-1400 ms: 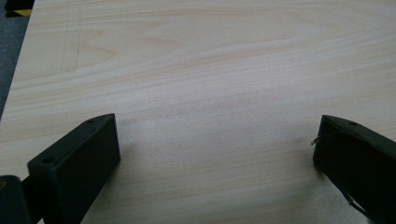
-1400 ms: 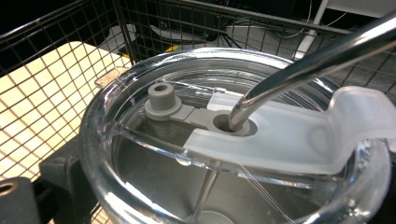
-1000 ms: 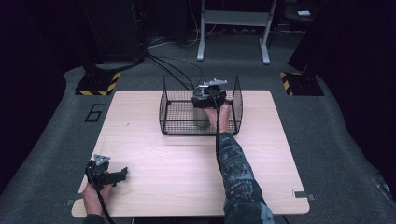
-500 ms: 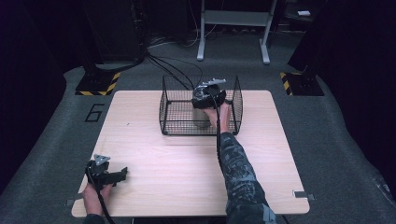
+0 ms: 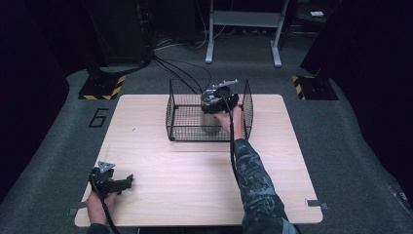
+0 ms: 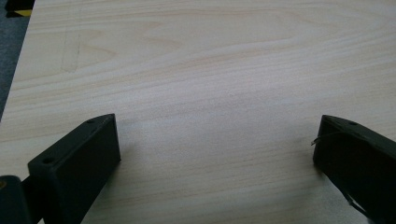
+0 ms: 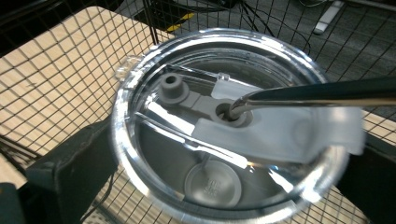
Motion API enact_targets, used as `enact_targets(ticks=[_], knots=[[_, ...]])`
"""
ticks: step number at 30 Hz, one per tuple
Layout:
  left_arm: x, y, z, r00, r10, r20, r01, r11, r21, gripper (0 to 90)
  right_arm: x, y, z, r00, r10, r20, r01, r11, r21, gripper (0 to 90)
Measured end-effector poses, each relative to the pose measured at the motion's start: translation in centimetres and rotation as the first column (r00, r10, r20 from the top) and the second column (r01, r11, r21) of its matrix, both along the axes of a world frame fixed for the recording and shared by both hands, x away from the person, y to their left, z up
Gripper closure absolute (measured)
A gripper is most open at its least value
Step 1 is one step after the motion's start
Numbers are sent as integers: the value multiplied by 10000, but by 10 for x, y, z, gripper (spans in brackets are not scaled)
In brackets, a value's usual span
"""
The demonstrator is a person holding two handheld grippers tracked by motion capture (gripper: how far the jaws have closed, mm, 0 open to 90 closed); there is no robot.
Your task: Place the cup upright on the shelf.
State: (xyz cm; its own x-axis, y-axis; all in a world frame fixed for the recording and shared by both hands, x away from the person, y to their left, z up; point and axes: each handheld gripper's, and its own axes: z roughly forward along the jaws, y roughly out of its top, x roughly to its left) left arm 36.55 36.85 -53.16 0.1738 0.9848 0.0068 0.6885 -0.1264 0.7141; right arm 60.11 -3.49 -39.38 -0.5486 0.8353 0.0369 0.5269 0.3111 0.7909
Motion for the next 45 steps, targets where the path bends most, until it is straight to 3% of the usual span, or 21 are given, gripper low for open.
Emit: enact_targets(ticks=[10,20,29,38,45], knots=[[0,0,0,10000,6,-25,-6,10000,-17,4,-27,-15,23,9999,77,128,-74,9997,-245,0],[0,0,0,10000,40,1,-40,10000,-25,4,-79,-32,50,9953,858,459,-850,9962,-191,0],[0,0,0,10000,32,69,-32,10000,-10,4,-126,-45,69,9855,1430,915,-1401,9894,-377,0],[0,0,0,10000,41,41,-41,10000,-27,4,-167,-67,69,9827,1475,1122,-1428,9885,-489,0],[0,0,-1,10000,24,72,-25,10000,3,4,-195,-90,58,9850,1248,1191,-1186,9913,-576,0]])
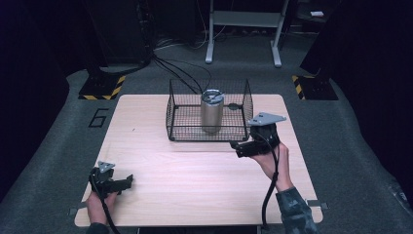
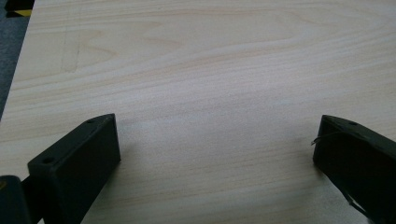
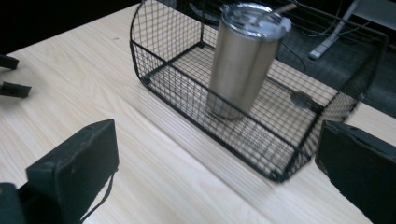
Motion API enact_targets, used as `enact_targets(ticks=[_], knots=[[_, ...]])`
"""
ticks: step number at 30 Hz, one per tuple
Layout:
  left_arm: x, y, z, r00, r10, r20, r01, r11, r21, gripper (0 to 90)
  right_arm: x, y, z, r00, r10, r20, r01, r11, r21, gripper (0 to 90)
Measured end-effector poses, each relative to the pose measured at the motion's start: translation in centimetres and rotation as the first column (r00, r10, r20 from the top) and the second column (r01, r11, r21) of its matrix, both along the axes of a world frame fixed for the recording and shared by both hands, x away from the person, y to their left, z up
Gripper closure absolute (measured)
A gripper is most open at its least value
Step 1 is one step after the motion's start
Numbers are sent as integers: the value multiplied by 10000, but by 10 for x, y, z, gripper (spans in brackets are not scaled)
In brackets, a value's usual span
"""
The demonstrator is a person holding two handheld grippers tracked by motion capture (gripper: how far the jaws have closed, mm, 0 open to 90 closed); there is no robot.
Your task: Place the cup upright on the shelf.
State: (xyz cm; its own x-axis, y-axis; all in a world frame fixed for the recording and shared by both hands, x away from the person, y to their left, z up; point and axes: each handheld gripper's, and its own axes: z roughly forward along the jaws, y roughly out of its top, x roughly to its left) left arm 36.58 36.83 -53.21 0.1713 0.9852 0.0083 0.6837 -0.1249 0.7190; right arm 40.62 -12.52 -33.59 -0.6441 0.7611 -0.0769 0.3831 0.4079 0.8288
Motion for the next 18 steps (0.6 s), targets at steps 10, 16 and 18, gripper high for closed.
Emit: enact_targets(ticks=[10,16,18], knots=[[0,0,0,10000,-9,-82,9,10000,-33,4,-38,-44,-38,9944,-950,-464,956,9954,103,0],[0,0,1,9999,-17,-101,17,10000,5,4,-57,-78,-76,9789,-1831,-912,1848,9827,108,0],[0,0,1,9999,-24,-102,24,10000,13,4,-61,-89,-90,9706,-2146,-1085,2184,9756,236,0]])
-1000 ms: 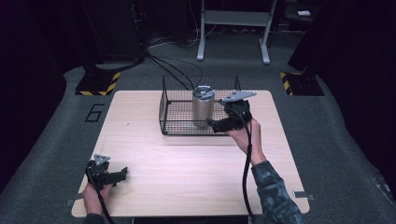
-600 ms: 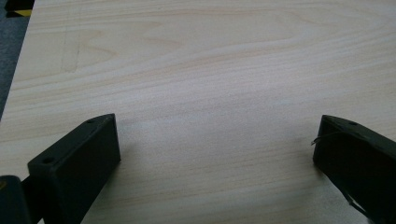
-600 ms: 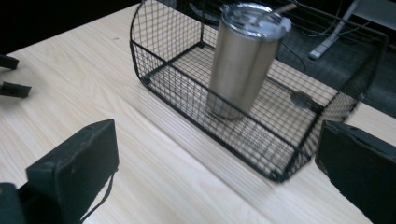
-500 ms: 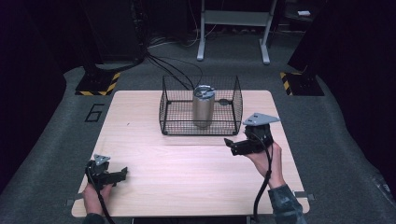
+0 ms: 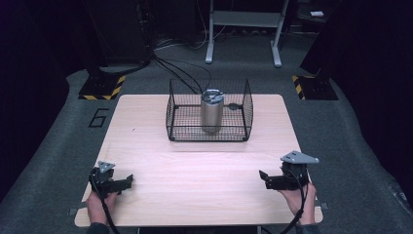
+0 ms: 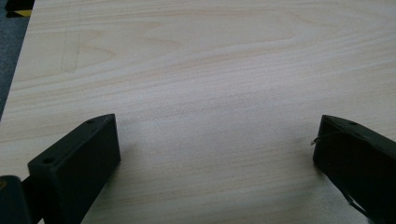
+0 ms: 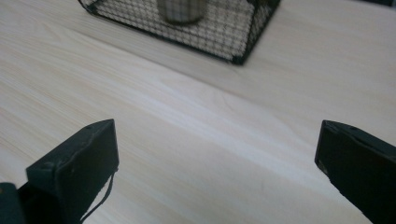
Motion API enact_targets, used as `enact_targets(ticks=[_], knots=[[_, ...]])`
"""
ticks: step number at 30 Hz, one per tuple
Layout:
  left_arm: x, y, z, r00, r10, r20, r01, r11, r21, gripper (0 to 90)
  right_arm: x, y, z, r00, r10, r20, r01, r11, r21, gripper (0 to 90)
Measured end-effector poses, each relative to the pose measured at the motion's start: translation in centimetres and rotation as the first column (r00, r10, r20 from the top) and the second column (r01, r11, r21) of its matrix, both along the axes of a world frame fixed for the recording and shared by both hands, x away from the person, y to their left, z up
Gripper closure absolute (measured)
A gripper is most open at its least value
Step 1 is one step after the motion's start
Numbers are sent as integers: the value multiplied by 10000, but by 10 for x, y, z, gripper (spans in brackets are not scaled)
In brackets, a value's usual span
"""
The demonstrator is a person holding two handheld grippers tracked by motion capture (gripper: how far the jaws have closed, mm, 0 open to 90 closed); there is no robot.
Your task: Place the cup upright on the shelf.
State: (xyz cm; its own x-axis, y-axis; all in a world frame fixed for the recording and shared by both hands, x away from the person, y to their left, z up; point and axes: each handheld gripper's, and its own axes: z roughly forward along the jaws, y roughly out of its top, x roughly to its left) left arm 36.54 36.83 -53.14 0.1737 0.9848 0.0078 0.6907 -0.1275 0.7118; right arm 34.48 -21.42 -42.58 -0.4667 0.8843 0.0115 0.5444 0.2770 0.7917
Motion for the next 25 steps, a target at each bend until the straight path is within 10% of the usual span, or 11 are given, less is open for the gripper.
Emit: enact_targets(ticks=[10,25], knots=[[0,0,0,10000,-10,-1,10,10000,1,4,-4,-41,-75,9890,-1293,-712,1287,9916,-134,0],[0,0,0,10000,-12,11,13,10000,-11,5,4,-47,-105,9818,-1667,-913,1615,9849,-625,0]])
